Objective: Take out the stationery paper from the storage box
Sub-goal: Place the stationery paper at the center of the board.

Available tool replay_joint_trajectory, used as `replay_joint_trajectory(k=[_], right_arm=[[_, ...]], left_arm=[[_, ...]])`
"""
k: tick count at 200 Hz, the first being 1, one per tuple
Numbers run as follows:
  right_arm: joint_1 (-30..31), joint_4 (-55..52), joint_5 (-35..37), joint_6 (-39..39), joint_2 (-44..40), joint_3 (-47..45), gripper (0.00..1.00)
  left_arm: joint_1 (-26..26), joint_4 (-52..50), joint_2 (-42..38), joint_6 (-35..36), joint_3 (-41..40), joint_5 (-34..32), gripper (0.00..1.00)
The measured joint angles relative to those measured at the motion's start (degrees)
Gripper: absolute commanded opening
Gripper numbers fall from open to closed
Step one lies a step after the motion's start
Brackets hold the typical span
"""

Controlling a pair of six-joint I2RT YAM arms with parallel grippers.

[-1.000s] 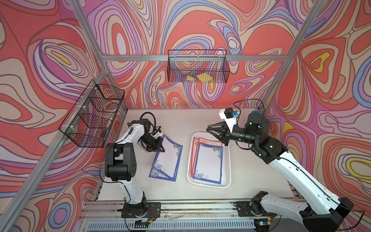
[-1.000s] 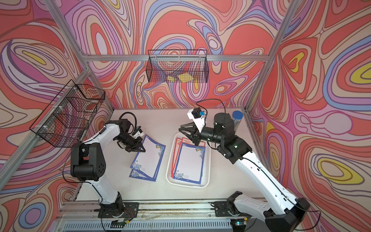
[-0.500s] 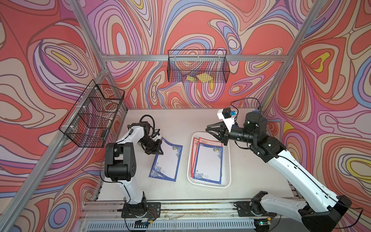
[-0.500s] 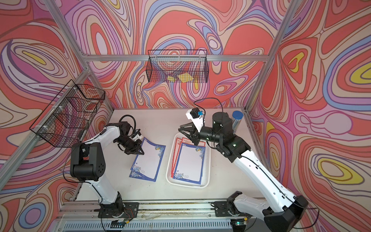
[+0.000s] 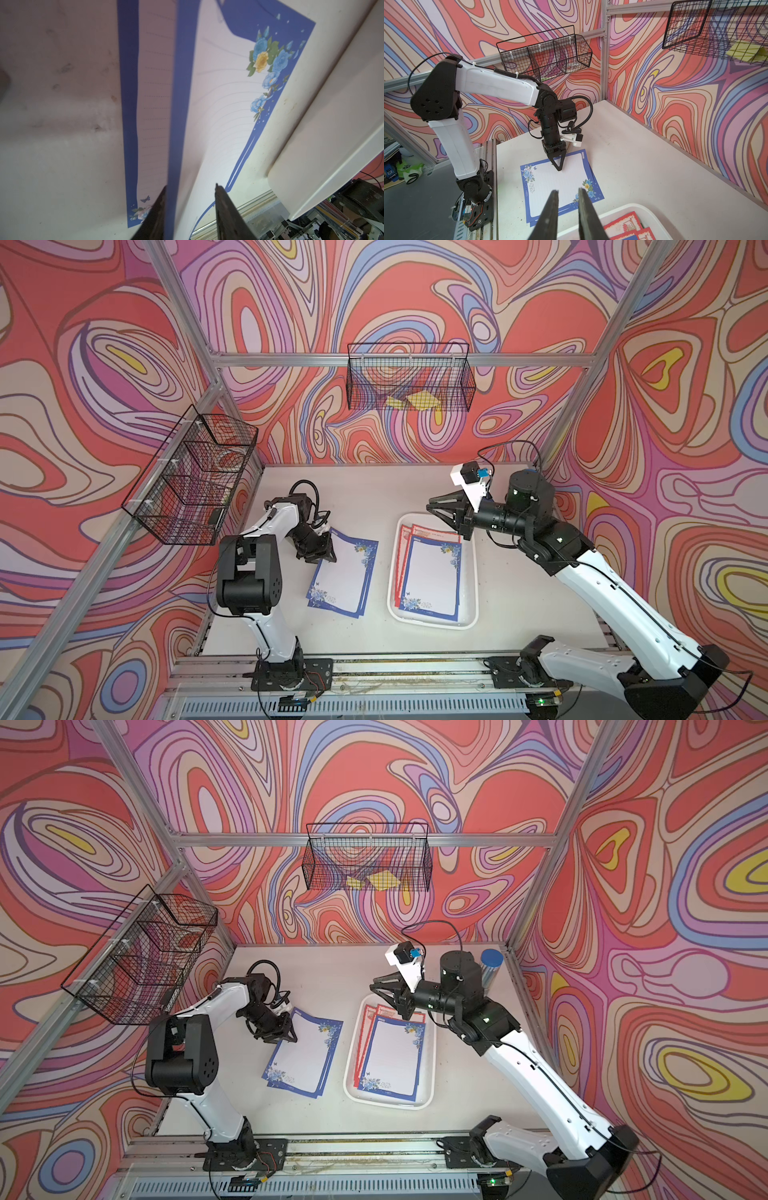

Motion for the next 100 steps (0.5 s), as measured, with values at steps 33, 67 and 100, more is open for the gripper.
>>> replay_joint_trajectory(k=[33,67,100], right_arm=[[0.0,-0.2,0.3,0.0,0.3,0.9,0.21],[0.0,-0.3,0.4,0.0,0.5,1.3,0.21],[0.0,-0.3,0.6,0.0,0.9,1.6,0.22]], left_arm=[[0.0,0.5,-0.1,-0.1,-0.2,-2.3,0.55],[0.0,0.9,-0.3,-0.3,-0.6,-4.0,0.57],[0.0,1.2,-0.2,-0.5,-0.6,-6.3,0.6]])
